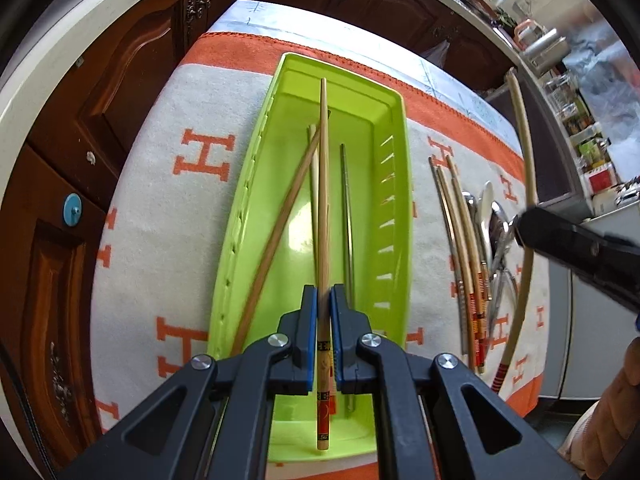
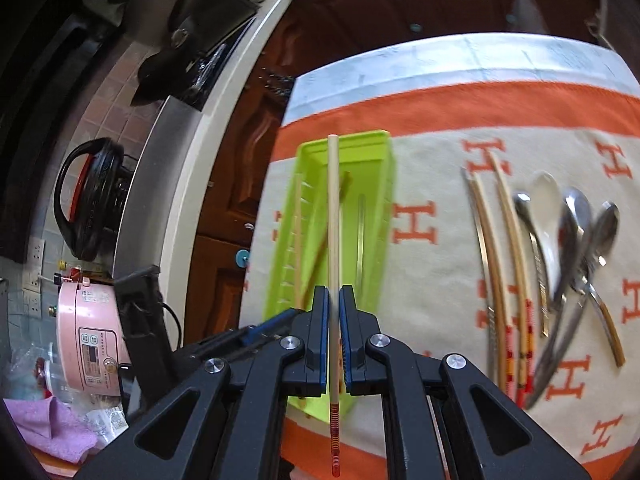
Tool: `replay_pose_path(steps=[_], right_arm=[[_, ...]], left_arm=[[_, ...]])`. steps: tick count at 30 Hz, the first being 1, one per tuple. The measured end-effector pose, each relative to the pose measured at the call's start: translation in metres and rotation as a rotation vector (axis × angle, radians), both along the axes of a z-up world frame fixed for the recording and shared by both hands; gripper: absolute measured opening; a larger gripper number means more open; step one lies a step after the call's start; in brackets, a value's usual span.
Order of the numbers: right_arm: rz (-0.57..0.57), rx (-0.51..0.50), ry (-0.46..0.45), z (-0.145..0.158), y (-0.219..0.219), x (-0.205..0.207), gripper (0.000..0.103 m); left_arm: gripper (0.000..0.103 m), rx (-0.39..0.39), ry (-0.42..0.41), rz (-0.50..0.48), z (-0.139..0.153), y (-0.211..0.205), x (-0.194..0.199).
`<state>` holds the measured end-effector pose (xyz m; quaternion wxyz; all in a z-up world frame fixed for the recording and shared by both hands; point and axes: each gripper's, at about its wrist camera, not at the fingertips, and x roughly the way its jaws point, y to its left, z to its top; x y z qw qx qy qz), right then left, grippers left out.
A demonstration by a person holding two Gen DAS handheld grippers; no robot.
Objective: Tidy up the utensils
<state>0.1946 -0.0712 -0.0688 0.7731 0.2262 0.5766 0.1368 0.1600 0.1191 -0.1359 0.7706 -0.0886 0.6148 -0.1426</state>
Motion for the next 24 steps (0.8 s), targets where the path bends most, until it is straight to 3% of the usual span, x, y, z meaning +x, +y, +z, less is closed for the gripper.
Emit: replay_pose_path(steps=[5,6,9,10,12,13,18,24], right_arm=[[0.009,-0.039,0.007,-0.015,0.035,0.036,0.005],[0.037,-0.047,0.014,-0.021,0.043,0.043,0.006],[0.097,-0.114,0.049,-0.044,0.054,0.056,0.011],[0.097,-0.114,0.049,-0.044,0.054,0.056,0.016],[0.108,-0.127,0.057,-0.048,0.055,0.054,0.044],[0.106,-0.14,0.039,-0.047,0.054,0.051,0.047],[0.114,-0.191,-0.027,-0.036,0.042,0.025,0.05],[0.105,-0.216,-0.028,-0.025,0.002,-0.027,0.051]], left_arm=[[0.006,0.047,-0.021,-0.025,-0.003,-0.005,0.01],[0.017,0.063,-0.034,-0.032,-0.001,-0.007,0.01],[0.072,0.087,-0.089,-0.021,0.006,-0.008,0.006],[0.08,0.07,-0.1,-0.018,0.009,-0.007,0.004],[0.084,0.095,-0.119,0.006,0.014,-0.006,0.001],[0.085,0.113,-0.127,0.018,0.017,-0.006,-0.001],[0.085,0.115,-0.151,0.058,0.033,-0.003,-0.015],[0.085,0.214,-0.215,0.045,0.05,-0.013,-0.046]])
